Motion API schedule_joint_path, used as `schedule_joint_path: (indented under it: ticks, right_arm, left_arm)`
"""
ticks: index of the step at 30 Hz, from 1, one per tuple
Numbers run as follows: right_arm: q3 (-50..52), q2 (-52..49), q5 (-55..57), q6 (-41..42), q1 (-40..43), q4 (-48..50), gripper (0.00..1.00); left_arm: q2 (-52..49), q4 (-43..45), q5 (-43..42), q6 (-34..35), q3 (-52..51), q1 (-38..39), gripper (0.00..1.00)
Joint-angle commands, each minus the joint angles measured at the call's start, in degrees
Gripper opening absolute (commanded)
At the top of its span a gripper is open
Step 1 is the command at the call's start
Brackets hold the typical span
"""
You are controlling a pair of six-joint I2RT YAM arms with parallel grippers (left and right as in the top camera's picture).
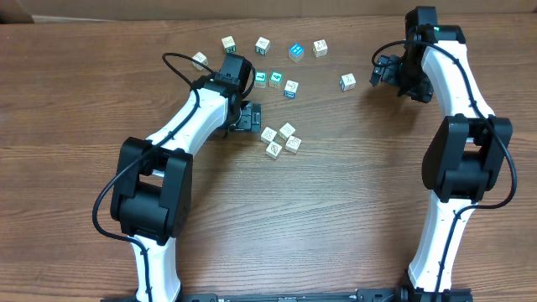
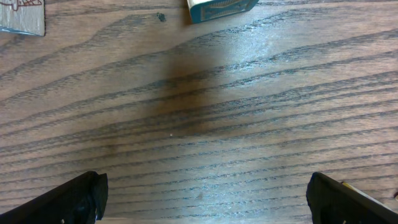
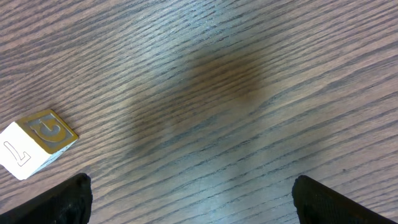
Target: Form a circle
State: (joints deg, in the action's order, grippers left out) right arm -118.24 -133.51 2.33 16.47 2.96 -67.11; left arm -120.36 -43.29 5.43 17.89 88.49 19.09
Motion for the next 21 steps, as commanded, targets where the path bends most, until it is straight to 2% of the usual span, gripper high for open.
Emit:
schedule_joint_path:
  ticks: [1, 21]
  right_arm:
    - [-1.25, 1.40, 0.13, 0.26, 0.00, 0.17, 1.00]
    - [-1.25, 1.40, 0.13, 0.26, 0.00, 0.17, 1.00]
  left_arm:
    - [-0.28, -0.09, 0.55, 0.37, -0.15, 0.04, 1.00]
    - [0.61, 0.09, 0.55, 0.37, -0.20, 0.04, 1.00]
